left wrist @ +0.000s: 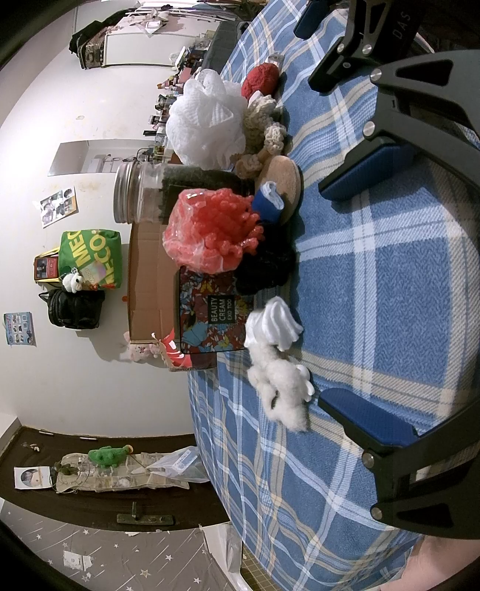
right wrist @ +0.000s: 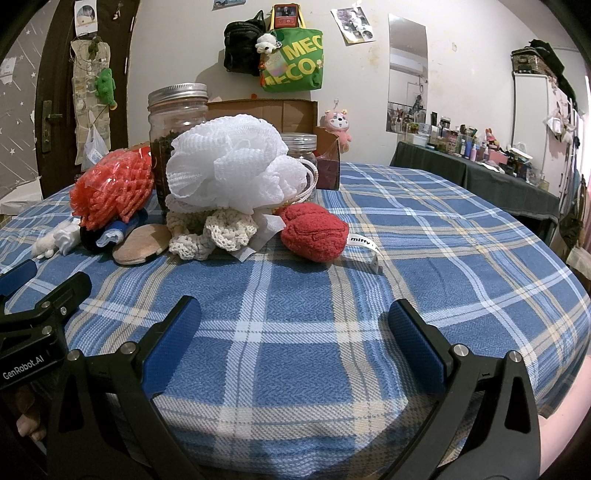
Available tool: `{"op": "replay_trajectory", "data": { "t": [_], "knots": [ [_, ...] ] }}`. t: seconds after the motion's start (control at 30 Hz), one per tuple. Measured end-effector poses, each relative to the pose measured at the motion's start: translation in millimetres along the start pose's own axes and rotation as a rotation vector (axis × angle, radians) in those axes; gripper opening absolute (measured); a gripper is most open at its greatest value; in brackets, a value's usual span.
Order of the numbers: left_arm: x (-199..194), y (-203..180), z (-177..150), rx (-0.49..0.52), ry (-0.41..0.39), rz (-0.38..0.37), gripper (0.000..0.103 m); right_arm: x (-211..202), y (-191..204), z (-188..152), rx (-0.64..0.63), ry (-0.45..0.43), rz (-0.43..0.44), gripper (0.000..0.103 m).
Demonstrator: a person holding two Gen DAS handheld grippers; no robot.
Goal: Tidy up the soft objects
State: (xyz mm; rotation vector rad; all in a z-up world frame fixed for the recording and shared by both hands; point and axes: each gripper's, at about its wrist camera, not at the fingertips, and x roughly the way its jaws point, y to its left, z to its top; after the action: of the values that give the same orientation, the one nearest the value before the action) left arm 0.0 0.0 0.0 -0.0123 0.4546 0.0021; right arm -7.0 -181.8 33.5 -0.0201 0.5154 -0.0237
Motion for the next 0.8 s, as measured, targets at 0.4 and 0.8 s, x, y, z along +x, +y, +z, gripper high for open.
{"op": "replay_trajectory", "data": {
  "t": [0.4, 0.8],
  "knots": [
    [0, 0, 0, 0.0, 0.0, 0.0, 0.103, 0, 0, 0, 0.0, -0.001, -0.001, 0.103],
    [0, 7, 16, -0.01, -0.012, -0.054, 0.103, -1, -2, 8, 0.031, 0.031, 0.038, 0.103]
  ]
}}
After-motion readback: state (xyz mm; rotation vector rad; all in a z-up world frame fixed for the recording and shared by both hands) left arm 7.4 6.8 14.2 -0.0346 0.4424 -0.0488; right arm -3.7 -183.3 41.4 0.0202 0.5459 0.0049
